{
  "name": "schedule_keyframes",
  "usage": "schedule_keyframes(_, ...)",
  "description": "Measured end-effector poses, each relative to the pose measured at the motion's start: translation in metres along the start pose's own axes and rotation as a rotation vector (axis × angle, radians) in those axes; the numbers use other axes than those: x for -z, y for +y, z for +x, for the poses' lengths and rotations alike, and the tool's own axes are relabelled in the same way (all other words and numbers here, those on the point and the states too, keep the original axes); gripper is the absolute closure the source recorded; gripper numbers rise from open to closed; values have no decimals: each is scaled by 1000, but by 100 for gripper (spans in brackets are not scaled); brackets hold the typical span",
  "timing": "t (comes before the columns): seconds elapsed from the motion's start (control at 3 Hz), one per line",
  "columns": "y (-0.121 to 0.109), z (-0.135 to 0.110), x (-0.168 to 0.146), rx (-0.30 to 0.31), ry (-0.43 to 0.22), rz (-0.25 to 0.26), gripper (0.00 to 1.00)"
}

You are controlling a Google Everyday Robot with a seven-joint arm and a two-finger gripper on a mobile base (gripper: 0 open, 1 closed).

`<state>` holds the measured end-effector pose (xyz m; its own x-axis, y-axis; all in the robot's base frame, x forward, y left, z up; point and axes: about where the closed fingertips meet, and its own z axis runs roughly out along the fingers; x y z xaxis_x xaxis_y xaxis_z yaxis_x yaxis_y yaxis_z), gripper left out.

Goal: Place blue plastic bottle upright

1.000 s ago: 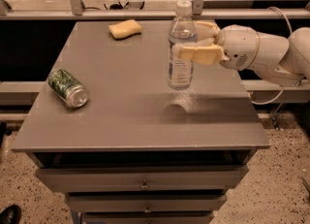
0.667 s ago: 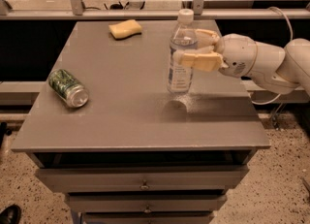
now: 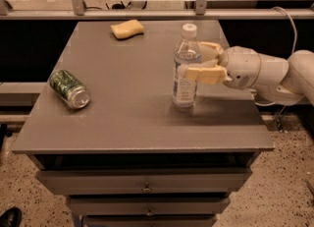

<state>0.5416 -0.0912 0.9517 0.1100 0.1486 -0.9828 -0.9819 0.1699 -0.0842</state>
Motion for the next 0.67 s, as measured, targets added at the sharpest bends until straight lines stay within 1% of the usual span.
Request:
schedule_keyframes(0.33, 9, 13, 5, -5, -6, 1, 22)
schedule_keyframes(0.67, 15, 19, 12, 2, -3, -2, 1)
